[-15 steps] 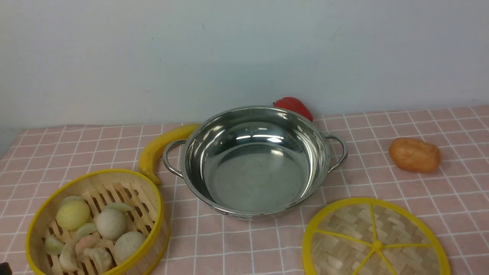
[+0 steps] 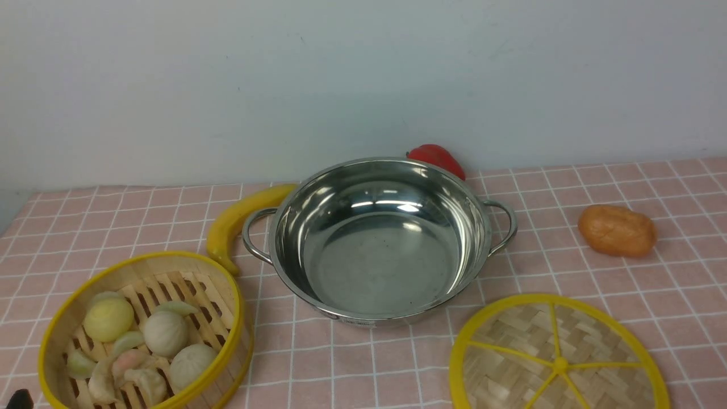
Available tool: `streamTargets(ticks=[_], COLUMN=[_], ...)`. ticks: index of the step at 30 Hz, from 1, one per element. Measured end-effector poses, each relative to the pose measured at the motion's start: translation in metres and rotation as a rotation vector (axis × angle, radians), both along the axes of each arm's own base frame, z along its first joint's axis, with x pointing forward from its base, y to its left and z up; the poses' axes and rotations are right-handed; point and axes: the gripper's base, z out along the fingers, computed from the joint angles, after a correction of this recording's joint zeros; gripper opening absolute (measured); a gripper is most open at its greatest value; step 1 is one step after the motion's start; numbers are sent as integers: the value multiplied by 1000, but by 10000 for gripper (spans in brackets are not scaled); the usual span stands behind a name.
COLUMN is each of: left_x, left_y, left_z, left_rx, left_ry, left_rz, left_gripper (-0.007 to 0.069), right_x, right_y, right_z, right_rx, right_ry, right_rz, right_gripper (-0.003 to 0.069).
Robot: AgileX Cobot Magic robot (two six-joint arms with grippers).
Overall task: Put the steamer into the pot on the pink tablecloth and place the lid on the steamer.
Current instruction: 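Grasp the rim of the steamer basket holding the buns with the left gripper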
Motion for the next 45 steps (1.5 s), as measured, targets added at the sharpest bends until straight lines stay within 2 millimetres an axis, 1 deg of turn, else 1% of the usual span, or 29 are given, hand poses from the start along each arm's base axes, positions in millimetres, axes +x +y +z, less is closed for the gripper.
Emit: streamTargets(ticks=[10,12,13,14,16,18,20,21,22,24,30,33,35,36,37,38,39,40,41,42,43,44,45], left_x=[0,0,0,0,1,1,2,1,1,1,0,-2,-5,-9,-15,-18,-28,-39,-49,-53,-63,-70,-71], left_y=[0,0,-1,-1,-3,-5,-6,-6,-6,-5,-4,-2,0,1,1,1,-1,-3,-6,-7,-10,-11,-10], left_z=[0,0,1,1,5,10,16,16,19,21,27,36,48,59,76,81,103,126,144,151,173,194,205], left_rx=[7,-2,-35,-35,-198,-380,-548,-576,-684,-729,-754,-770,-785,-778,-744,-733,-661,-578,-503,-488,-385,-325,-289], left_ry=[0,-3,-12,-15,-73,-143,-208,-218,-257,-282,-347,-455,-567,-649,-751,-785,-904,-982,-1030,-1043,-1029,-993,-922], left_rz=[0,-1,-3,-4,-14,-23,-29,-30,-32,-33,-40,-56,-79,-101,-137,-147,-194,-228,-247,-252,-245,-223,-191], left_gripper=[243,243,243,243,243,243,243,243,243,243,243,243,243,243,243,243,243,243,243,243,243,243,243], right_x=[0,0,1,1,1,1,1,1,1,1,0,0,-2,-4,-8,-9,-16,-23,-32,-37,-45,-48,-45], right_y=[0,1,2,2,5,6,5,5,4,4,2,1,-3,-5,-10,-10,-15,-18,-19,-20,-18,-14,-10], right_z=[0,1,2,3,9,14,18,18,21,23,25,28,35,40,49,50,63,75,93,100,127,146,159], right_rx=[2,44,116,131,358,548,716,739,838,878,893,917,973,1000,1030,1038,1035,1009,957,928,802,695,620], right_ry=[-1,-16,-37,-47,-126,-184,-237,-246,-280,-301,-336,-377,-474,-538,-658,-681,-840,-958,-1078,-1136,-1237,-1263,-1243], right_rz=[0,4,8,10,19,22,22,22,20,18,19,19,22,26,38,41,65,85,110,119,142,159,170], right_gripper=[240,240,240,240,240,240,240,240,240,240,240,240,240,240,240,240,240,240,240,240,240,240,240])
